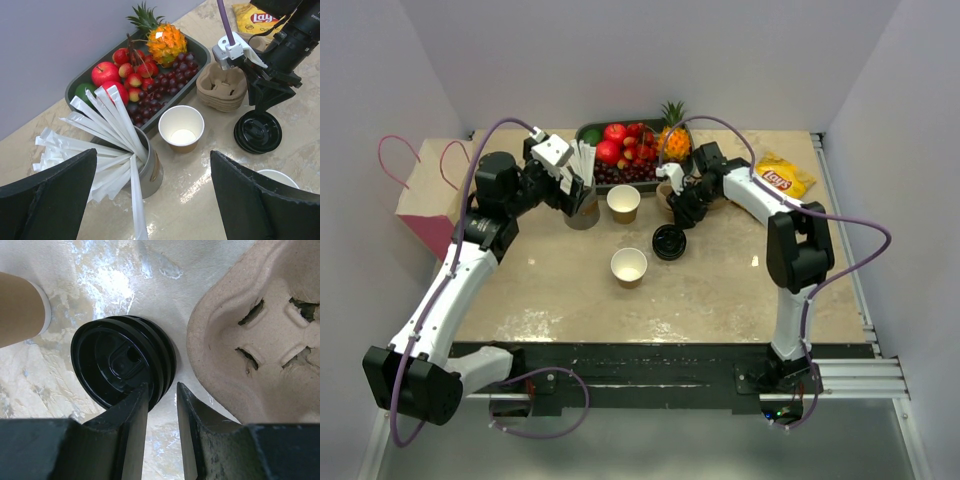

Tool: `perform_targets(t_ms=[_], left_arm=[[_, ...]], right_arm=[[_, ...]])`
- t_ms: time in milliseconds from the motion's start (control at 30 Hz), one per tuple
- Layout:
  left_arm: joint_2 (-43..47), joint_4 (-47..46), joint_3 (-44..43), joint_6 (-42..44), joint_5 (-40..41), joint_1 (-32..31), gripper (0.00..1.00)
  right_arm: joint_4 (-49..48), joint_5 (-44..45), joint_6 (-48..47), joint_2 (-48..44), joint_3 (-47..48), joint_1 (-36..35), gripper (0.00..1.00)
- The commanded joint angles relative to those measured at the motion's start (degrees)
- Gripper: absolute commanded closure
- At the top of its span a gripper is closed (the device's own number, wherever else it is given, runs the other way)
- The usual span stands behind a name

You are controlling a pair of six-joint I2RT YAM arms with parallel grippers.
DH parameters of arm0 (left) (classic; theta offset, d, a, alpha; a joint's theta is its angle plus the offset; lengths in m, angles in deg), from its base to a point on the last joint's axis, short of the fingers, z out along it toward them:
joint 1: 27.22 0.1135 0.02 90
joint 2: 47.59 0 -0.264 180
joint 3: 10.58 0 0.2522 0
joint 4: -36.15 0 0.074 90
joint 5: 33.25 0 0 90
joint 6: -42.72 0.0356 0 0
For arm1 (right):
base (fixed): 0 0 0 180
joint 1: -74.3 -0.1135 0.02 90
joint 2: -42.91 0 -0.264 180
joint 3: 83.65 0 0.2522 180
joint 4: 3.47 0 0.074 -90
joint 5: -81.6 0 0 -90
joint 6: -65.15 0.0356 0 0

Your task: Pack the takeout coffee

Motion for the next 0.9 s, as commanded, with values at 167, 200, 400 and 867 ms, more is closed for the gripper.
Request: perform_targets(t_ms=[167,200,400,867], left_arm=[[0.81,-1.58,-1.25,-1.01,0.62,-0.44,0.01],[0.81,-1.84,-1.24,-1.18,0.62,-0.44,0.01],[0.98,-2.19,-0.9,-1.36,0.79,-0.44,0.01],[1.33,-2.89,-0.02,-1.71,0.79,-0.35,0.01]], right_arm=[[-2.22,1.61,-1.32,-2.81,-0.16,-2.88,0.67],[-2.65,2.57,-1.32,-2.89,-0.51,-3.06,0.68],[-3.8,4.34,-0.36,-3.07,0.01,-3.76,0.71],[-4.77,6.71,-0.71,-6.49,0.1,-4.47,0.87]])
